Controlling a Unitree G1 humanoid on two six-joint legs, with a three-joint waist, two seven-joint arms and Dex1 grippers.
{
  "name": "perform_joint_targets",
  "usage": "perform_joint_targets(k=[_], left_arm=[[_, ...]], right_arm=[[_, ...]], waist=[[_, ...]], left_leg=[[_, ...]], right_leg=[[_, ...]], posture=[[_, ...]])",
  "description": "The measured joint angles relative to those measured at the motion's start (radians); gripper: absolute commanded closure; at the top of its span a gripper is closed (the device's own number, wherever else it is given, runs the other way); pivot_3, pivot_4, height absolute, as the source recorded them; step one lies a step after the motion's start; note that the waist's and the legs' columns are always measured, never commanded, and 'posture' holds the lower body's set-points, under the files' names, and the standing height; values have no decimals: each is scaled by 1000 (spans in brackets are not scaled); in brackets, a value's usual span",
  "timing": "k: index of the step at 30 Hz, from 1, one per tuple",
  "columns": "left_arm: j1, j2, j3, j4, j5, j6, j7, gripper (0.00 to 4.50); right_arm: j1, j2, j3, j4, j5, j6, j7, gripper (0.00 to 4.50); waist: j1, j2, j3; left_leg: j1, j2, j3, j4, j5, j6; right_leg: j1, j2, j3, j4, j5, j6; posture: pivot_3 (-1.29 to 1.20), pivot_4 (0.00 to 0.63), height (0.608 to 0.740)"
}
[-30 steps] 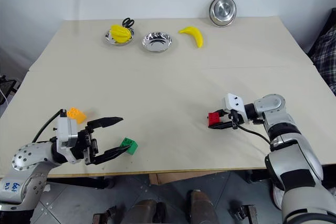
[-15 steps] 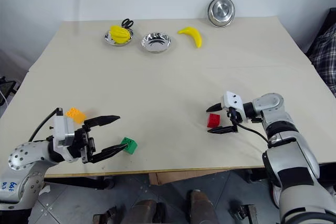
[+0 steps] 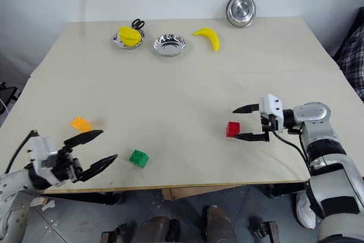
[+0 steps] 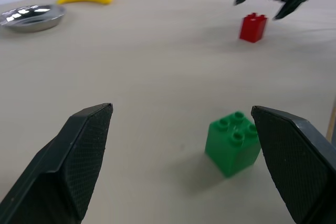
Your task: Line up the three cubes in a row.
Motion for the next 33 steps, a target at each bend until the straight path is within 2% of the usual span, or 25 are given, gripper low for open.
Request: perform_joint_targets(k=[4, 9, 14, 20, 23, 27, 33], left_arm=[[104, -59, 106, 4, -18, -12, 42, 0], [194, -163, 197, 108, -31, -50, 90, 0], [254, -194, 243, 199, -32, -102, 83, 0], [284, -185, 244, 186, -41, -114, 28, 0], [280, -108, 141, 97, -28, -99, -43, 0], [142, 14, -23, 5, 19, -73, -111, 0], [-203, 74, -246, 142, 126, -71, -172, 0]], right_arm=[[166, -35, -30, -269, 147, 87, -2, 21], [296, -13, -115, -505, 223, 226, -5, 21], [333, 12, -196, -564, 204, 274, -5, 21], [339, 26, -254, -552, 156, 271, -5, 21], [339, -1, -257, -532, 150, 270, -5, 21], [342, -102, -257, -491, 150, 243, -4, 21], [377, -167, -259, -412, 130, 195, -3, 21]], waist=[[3, 0, 0], [3, -1, 0], [15, -5, 3], [27, -6, 3], [31, -6, 4], [32, -6, 4], [24, -5, 3]], left_leg=[[0, 0, 0, 0, -1, 1], [0, 0, 0, 0, -2, 3], [0, 0, 0, 0, -3, 5], [0, 0, 0, 0, -3, 5], [0, 0, 0, 0, -3, 5], [0, 0, 1, 0, -2, 3], [1, 0, 1, -1, -2, 2]], right_leg=[[1, 0, 0, -1, 0, 0], [1, 0, 0, -1, 0, 0], [2, 0, 0, -3, -1, -1], [3, -1, 0, -5, -1, -1], [3, -1, 0, -5, -1, -1], [3, -1, 0, -5, -1, -1], [2, -1, 0, -2, 0, -1]], posture=[[0, 150, 740], [0, 150, 740], [0, 150, 740], [0, 150, 740], [0, 150, 740], [0, 150, 740], [0, 150, 740]])
